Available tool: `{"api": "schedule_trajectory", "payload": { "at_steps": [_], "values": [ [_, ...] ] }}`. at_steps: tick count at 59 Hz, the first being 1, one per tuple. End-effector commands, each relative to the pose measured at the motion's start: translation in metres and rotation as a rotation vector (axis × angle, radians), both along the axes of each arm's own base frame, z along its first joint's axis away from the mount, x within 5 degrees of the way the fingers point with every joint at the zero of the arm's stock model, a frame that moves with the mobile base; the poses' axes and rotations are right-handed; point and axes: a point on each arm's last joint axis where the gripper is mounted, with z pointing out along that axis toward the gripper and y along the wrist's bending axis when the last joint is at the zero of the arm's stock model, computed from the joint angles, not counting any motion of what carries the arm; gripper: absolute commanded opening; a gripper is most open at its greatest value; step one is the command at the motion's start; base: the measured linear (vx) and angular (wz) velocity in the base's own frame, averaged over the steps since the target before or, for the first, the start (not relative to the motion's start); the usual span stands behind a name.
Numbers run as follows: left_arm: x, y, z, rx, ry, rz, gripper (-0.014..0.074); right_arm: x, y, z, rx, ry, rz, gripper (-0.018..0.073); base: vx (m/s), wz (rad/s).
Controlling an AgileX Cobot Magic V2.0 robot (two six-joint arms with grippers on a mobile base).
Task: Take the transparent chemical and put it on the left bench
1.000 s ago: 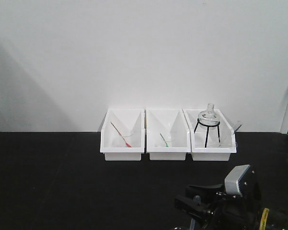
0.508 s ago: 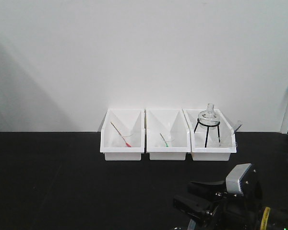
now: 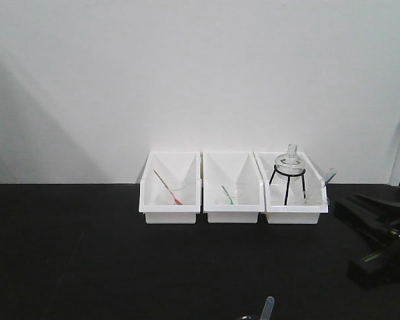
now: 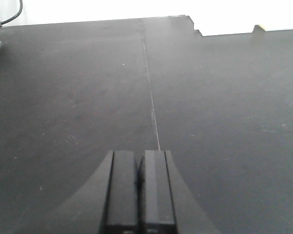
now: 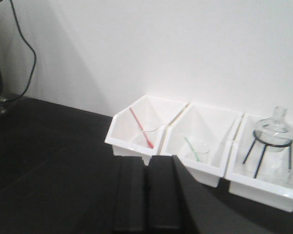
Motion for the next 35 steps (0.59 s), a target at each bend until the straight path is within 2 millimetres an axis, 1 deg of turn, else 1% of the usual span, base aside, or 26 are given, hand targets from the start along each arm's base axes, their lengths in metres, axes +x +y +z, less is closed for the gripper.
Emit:
{"api": "schedule_trajectory", "payload": {
  "at_steps": [1, 9, 20, 27, 35],
  "values": [
    [-0.001, 0.000, 0.003, -0.014, -0.081, -0.001, -0.0003, -0.021, -0.003, 0.025, -0.024, -0.095, -0.011, -0.0008, 0.00, 0.00],
    [-0.001, 0.000, 0.003, -0.014, -0.081, -0.001, -0.0003, -0.049, -0.005, 0.040, -0.119, -0.215, -0.001, -0.0008, 0.00, 0.00],
    [-0.001, 0.000, 0.003, -0.014, -0.081, -0.001, -0.0003, -0.077, -0.008, 0.055, -0.143, -0.326, -0.006, -0.0008, 0.00, 0.00],
    [-0.001, 0.000, 0.003, -0.014, -0.081, -0.001, -0.0003, -0.087, -0.009, 0.059, -0.139, -0.363, -0.009, -0.0008, 0.00, 0.00],
    [-0.001, 0.000, 0.003, -0.014, -0.081, -0.001, -0.0003, -0.093, -0.010, 0.062, -0.127, -0.384, -0.012, -0.0008, 0.00, 0.00]
  ]
}}
